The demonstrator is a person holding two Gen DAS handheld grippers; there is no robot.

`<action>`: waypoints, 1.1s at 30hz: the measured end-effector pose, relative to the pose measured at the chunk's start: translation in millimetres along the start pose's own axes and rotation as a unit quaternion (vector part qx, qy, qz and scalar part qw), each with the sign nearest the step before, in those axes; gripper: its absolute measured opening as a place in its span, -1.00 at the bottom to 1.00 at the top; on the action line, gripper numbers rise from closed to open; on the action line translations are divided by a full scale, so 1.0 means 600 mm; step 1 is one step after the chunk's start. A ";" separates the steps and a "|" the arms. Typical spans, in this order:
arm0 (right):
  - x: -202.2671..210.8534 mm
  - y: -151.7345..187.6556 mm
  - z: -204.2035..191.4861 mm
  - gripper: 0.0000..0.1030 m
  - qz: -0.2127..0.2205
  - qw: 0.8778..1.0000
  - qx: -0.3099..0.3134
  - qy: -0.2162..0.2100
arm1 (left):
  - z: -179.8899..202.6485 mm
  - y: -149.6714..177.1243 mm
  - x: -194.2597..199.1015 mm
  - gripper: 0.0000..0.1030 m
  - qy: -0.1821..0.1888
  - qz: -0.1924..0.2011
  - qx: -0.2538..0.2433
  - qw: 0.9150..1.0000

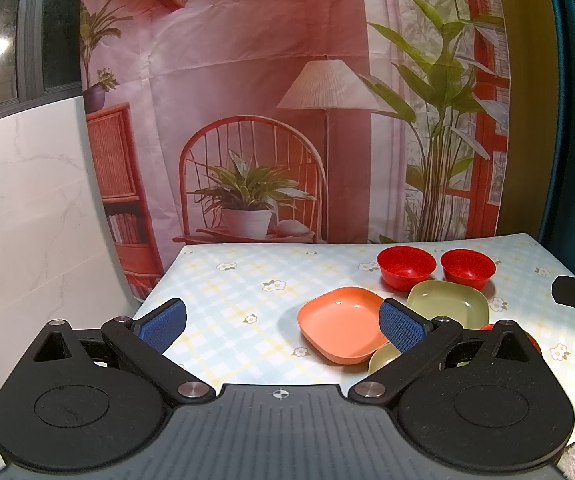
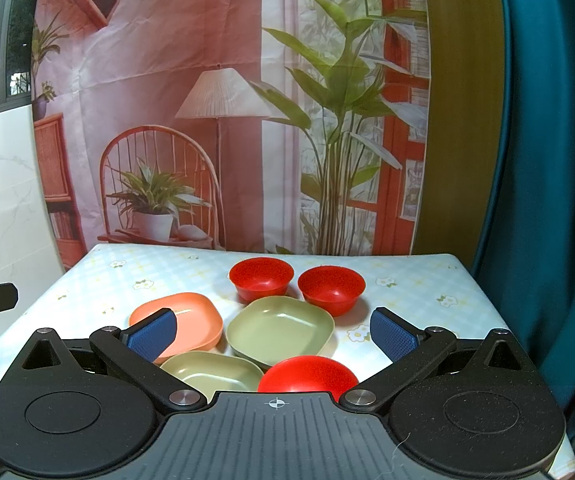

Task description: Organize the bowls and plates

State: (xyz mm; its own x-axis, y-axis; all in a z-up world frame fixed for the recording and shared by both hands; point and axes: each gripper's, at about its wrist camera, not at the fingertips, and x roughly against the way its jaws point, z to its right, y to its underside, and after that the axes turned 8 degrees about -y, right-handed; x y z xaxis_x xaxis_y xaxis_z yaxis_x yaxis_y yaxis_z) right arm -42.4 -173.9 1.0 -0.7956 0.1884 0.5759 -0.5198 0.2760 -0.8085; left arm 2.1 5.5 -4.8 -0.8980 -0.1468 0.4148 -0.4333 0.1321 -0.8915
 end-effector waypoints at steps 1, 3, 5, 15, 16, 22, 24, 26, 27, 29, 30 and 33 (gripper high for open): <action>0.000 0.000 0.000 0.99 0.000 1.000 0.000 0.000 | 0.000 0.000 0.000 1.00 0.000 0.000 0.000 1.000; 0.000 -0.001 0.000 0.99 0.000 1.000 0.000 0.000 | 0.000 0.001 -0.001 1.00 0.000 0.000 0.000 1.000; 0.001 -0.001 0.000 0.99 0.000 1.000 0.000 0.000 | -0.001 0.001 -0.001 1.00 0.000 0.000 0.000 1.000; 0.002 -0.002 0.001 0.99 0.001 1.000 0.001 0.000 | -0.003 0.002 -0.003 1.00 -0.001 -0.001 0.002 1.000; 0.002 -0.002 0.001 0.99 0.001 1.000 0.001 0.000 | -0.003 0.002 -0.003 1.00 -0.001 -0.001 0.002 1.000; 0.002 -0.002 0.000 0.99 0.001 1.000 0.001 0.000 | -0.004 0.000 -0.004 1.00 -0.001 -0.004 0.005 1.000; 0.002 -0.002 0.000 0.99 0.001 1.000 0.001 0.000 | -0.003 -0.002 -0.003 1.00 -0.002 -0.005 0.006 1.000; 0.002 -0.002 -0.001 0.99 0.001 1.000 0.001 0.000 | -0.003 -0.002 -0.003 1.00 -0.002 -0.005 0.006 1.000; 0.002 -0.002 -0.001 0.99 0.001 1.000 0.001 0.000 | -0.004 -0.002 -0.003 1.00 -0.002 -0.006 0.007 1.000; 0.002 -0.001 -0.001 0.99 0.001 1.000 0.001 0.000 | -0.004 -0.002 -0.003 1.00 -0.002 -0.010 0.010 1.000; 0.002 -0.001 -0.001 0.99 0.001 1.000 0.001 0.000 | -0.005 -0.002 -0.004 1.00 -0.004 -0.012 0.011 1.000; -0.002 -0.001 -0.001 0.99 0.001 1.000 0.000 -0.002 | -0.005 -0.007 -0.001 1.00 -0.015 -0.006 0.009 1.000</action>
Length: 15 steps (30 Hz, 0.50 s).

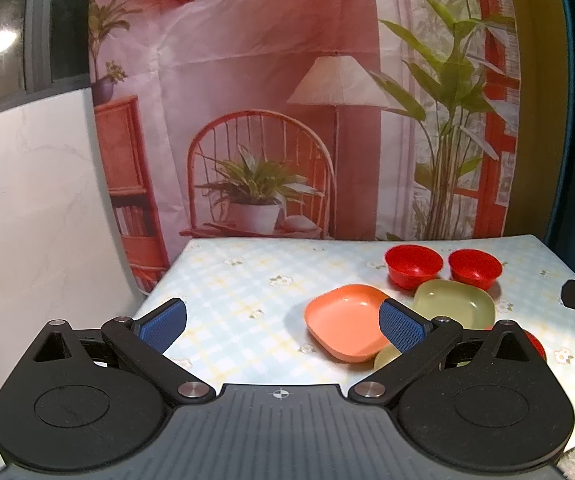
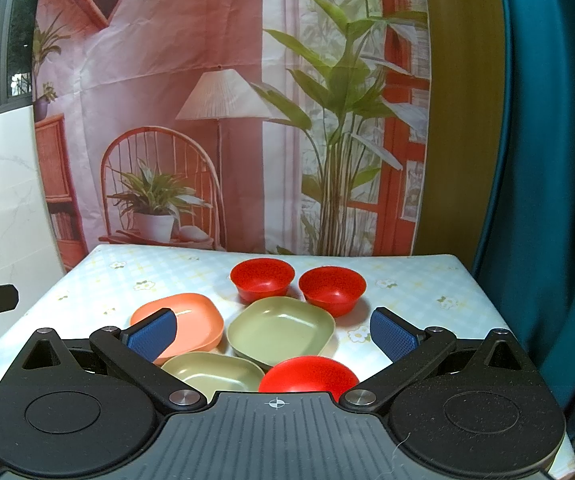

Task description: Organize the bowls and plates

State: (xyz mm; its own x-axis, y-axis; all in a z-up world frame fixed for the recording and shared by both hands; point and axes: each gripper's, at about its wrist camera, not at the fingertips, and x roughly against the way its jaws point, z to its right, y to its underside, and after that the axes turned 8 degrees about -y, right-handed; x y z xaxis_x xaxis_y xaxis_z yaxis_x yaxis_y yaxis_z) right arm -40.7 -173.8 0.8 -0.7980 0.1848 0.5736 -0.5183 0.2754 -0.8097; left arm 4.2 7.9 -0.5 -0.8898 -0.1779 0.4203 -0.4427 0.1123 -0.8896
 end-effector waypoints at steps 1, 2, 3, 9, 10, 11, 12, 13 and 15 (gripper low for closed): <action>0.000 0.000 0.001 0.99 0.001 1.000 -0.001 -0.003 | -0.001 -0.003 0.001 1.00 -0.004 0.006 -0.001 1.000; -0.006 -0.001 0.003 0.99 0.004 1.000 -0.003 -0.010 | -0.002 -0.005 0.002 1.00 -0.008 0.012 -0.002 1.000; 0.000 -0.004 0.006 0.99 0.010 1.000 -0.007 -0.019 | -0.002 -0.007 0.002 1.00 -0.010 0.020 -0.003 1.000; 0.007 -0.032 0.030 0.99 0.061 0.996 -0.019 -0.062 | 0.009 -0.010 -0.018 1.00 -0.018 0.039 -0.032 0.999; 0.003 -0.036 0.034 0.99 0.069 0.995 -0.017 -0.070 | 0.011 -0.010 -0.022 1.00 -0.018 0.039 -0.035 0.998; -0.004 -0.032 0.038 0.99 0.072 0.995 -0.013 -0.070 | 0.013 -0.010 -0.027 1.00 -0.016 0.038 -0.036 0.998; -0.009 -0.033 0.039 0.99 0.076 0.995 -0.006 -0.066 | 0.014 -0.010 -0.031 1.00 -0.013 0.038 -0.036 0.999; -0.015 -0.035 0.039 0.99 0.078 0.995 0.002 -0.059 | 0.016 -0.010 -0.036 1.00 -0.009 0.037 -0.036 0.999; -0.028 -0.037 0.038 0.99 0.078 0.995 0.011 -0.054 | 0.019 -0.007 -0.047 1.00 -0.002 0.032 -0.036 0.999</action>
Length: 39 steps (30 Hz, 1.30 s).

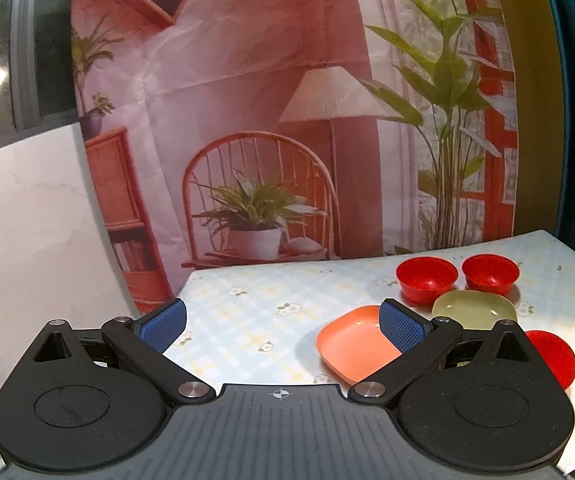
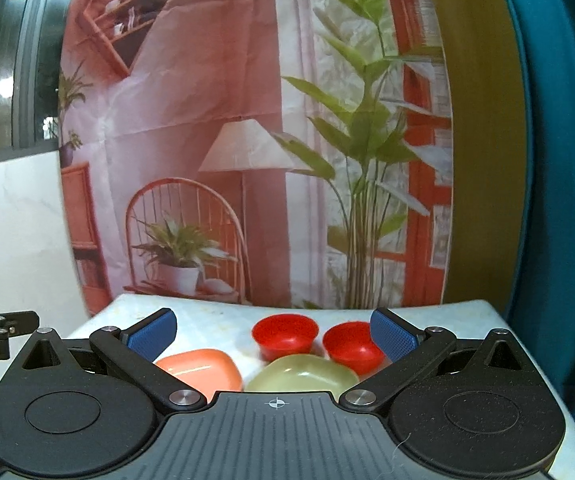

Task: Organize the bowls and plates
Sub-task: 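Move the left tool to the green plate beside the orange plate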

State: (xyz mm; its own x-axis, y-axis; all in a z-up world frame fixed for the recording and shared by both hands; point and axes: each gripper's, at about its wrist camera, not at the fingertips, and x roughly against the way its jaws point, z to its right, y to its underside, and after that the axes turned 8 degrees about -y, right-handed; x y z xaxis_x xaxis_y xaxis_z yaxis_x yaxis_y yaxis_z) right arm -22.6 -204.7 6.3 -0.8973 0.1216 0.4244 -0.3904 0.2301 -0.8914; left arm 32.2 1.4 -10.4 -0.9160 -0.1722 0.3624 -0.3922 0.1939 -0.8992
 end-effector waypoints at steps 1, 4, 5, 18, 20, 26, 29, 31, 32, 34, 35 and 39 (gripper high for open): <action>-0.006 0.002 0.000 0.99 -0.002 1.000 -0.001 -0.003 | 0.003 0.001 -0.005 1.00 0.003 -0.002 -0.001 1.000; -0.029 0.012 0.000 0.99 -0.020 0.999 -0.013 -0.023 | 0.011 0.009 -0.023 1.00 0.019 -0.008 -0.001 1.000; -0.037 0.018 -0.002 0.99 -0.027 0.999 -0.013 -0.026 | 0.014 0.012 -0.029 1.00 0.027 -0.011 0.001 1.000; -0.097 0.111 -0.021 0.99 -0.102 0.995 -0.001 -0.011 | 0.072 0.082 -0.078 1.00 0.072 -0.048 -0.011 0.996; -0.096 0.120 -0.020 0.99 -0.109 0.994 -0.004 -0.016 | 0.076 0.089 -0.078 1.00 0.068 -0.053 -0.013 0.996; -0.091 0.147 -0.020 0.87 -0.132 0.991 -0.009 -0.033 | 0.068 0.110 -0.081 1.00 0.071 -0.090 0.008 0.993; -0.092 0.155 -0.017 0.73 -0.146 0.988 -0.019 -0.040 | 0.060 0.119 -0.092 1.00 0.072 -0.113 0.016 0.991; -0.095 0.159 -0.014 0.61 -0.155 0.987 -0.025 -0.044 | 0.053 0.123 -0.098 1.00 0.076 -0.123 0.028 0.989; -0.097 0.160 -0.013 0.60 -0.158 0.986 -0.027 -0.047 | 0.050 0.125 -0.102 1.00 0.074 -0.129 0.032 0.988; -0.098 0.164 -0.013 0.56 -0.164 0.985 -0.031 -0.052 | 0.050 0.130 -0.109 1.00 0.070 -0.139 0.037 0.987; -0.099 0.165 -0.012 0.53 -0.167 0.984 -0.032 -0.055 | 0.050 0.133 -0.111 1.00 0.071 -0.144 0.038 0.986; -0.101 0.175 -0.012 0.30 -0.181 0.981 -0.036 -0.067 | 0.053 0.142 -0.117 0.96 0.081 -0.151 0.039 0.984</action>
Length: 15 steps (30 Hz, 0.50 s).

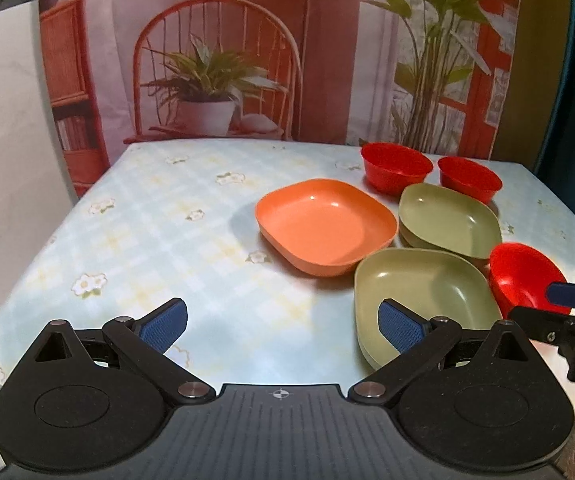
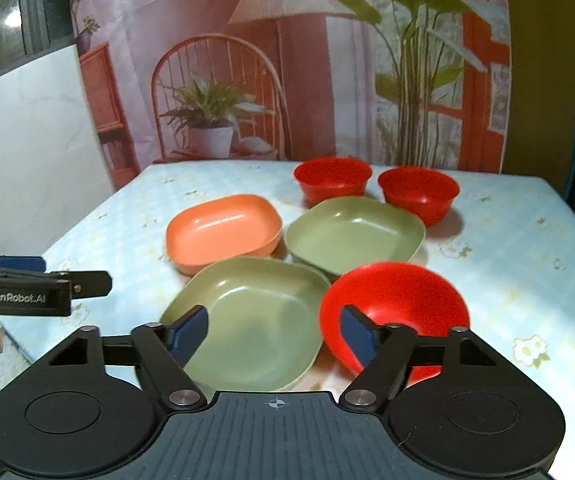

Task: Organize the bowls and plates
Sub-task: 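Move the left tool to the green plate beside the orange plate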

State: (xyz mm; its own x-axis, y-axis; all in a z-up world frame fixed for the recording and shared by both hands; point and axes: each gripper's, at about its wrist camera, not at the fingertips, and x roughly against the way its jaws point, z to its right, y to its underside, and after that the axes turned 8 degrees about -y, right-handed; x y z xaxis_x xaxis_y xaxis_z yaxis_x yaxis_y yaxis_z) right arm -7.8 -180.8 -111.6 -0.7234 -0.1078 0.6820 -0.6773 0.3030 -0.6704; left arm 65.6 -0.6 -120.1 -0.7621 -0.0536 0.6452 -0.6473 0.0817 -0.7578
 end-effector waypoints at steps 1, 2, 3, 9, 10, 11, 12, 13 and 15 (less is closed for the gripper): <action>-0.002 0.003 0.000 0.24 -0.005 1.000 0.001 -0.005 | 0.002 0.002 -0.002 0.95 0.004 -0.002 -0.003 1.000; -0.004 0.005 -0.001 0.21 -0.010 1.000 0.002 -0.009 | 0.005 0.003 -0.005 0.94 0.007 -0.004 -0.005 1.000; -0.007 0.007 -0.002 0.16 -0.016 1.000 0.004 -0.014 | 0.007 0.006 -0.008 0.87 0.011 -0.005 -0.008 1.000; -0.027 0.016 0.001 0.04 -0.039 0.999 -0.004 -0.033 | 0.018 0.014 -0.029 0.61 0.015 -0.029 -0.027 0.999; -0.030 0.018 0.005 0.02 -0.042 0.998 -0.010 -0.034 | 0.019 0.016 -0.031 0.59 0.015 -0.032 -0.028 0.999; -0.033 0.019 0.009 0.01 -0.044 0.998 -0.016 -0.035 | 0.019 0.017 -0.034 0.54 0.018 -0.035 -0.027 0.999; -0.036 0.020 0.012 0.00 -0.048 0.998 -0.021 -0.035 | 0.019 0.018 -0.037 0.49 0.022 -0.037 -0.026 0.999; -0.040 0.022 0.015 0.00 -0.050 0.998 -0.025 -0.033 | 0.019 0.018 -0.040 0.47 0.025 -0.038 -0.025 0.999; -0.044 0.025 0.019 0.00 -0.053 0.998 -0.030 -0.031 | 0.021 0.019 -0.045 0.47 0.026 -0.039 -0.026 0.999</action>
State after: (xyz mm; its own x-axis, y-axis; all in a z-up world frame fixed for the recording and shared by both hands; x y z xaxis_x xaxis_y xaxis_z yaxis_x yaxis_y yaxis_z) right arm -0.2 -184.4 -143.1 -0.6569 -0.2006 0.7268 -0.7422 0.3419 -0.5764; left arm 78.8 -10.7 -147.3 -0.7068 -0.0103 0.7073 -0.7022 0.1311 -0.6998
